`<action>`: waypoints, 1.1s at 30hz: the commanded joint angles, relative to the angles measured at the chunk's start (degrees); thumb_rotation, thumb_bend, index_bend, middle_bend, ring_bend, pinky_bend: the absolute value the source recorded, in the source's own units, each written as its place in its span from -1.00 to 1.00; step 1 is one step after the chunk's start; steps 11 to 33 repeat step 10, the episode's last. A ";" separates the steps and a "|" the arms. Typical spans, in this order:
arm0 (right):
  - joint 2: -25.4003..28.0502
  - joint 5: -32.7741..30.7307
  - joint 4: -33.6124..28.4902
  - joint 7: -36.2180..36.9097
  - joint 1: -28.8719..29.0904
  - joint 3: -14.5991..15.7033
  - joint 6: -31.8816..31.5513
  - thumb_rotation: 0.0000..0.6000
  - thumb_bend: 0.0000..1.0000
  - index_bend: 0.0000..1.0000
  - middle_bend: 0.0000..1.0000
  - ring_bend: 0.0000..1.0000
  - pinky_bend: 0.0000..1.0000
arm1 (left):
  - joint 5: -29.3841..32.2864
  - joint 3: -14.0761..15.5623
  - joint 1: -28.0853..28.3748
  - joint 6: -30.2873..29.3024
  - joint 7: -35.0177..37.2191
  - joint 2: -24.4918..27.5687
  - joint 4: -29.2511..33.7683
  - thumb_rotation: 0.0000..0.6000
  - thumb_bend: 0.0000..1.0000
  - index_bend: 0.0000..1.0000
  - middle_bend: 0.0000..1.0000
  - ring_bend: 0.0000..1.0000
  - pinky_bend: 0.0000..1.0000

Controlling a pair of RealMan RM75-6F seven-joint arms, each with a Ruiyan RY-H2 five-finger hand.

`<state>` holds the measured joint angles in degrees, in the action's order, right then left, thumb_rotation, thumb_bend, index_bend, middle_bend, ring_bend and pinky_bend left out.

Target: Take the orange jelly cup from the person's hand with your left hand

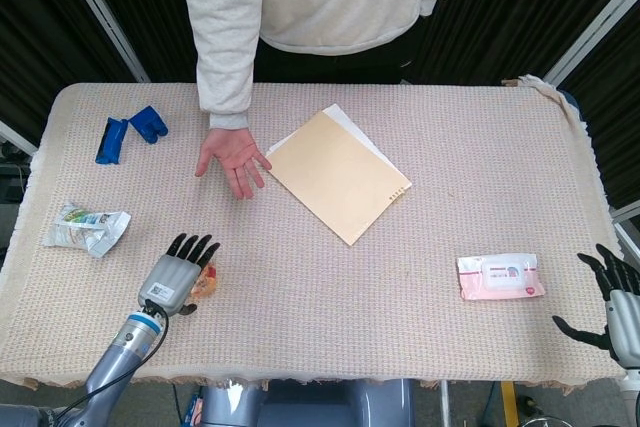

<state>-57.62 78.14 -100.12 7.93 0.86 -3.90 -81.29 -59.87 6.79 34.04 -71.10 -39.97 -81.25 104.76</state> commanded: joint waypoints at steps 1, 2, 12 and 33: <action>-0.01 0.06 0.08 -0.08 0.02 0.01 0.03 1.00 -0.85 -0.71 -1.00 -1.00 -1.00 | -4.19 0.57 -2.66 -4.45 3.44 4.72 5.53 1.00 -0.67 -0.96 -1.00 -1.00 -1.00; -0.05 0.07 0.10 -0.14 0.05 0.02 0.09 1.00 -0.85 -0.70 -1.00 -1.00 -1.00 | -6.03 1.25 -3.69 -5.84 4.81 6.20 6.92 1.00 -0.67 -0.96 -1.00 -1.00 -1.00; -0.47 0.40 0.49 -1.32 0.31 0.01 0.13 1.00 -0.85 -0.71 -1.00 -1.00 -1.00 | -22.37 9.66 -13.81 -18.68 13.71 14.11 5.02 1.00 -0.69 -0.98 -1.00 -1.00 -1.00; -0.47 0.40 0.49 -1.32 0.31 0.01 0.13 1.00 -0.85 -0.71 -1.00 -1.00 -1.00 | -22.37 9.66 -13.81 -18.68 13.71 14.11 5.02 1.00 -0.69 -0.98 -1.00 -1.00 -1.00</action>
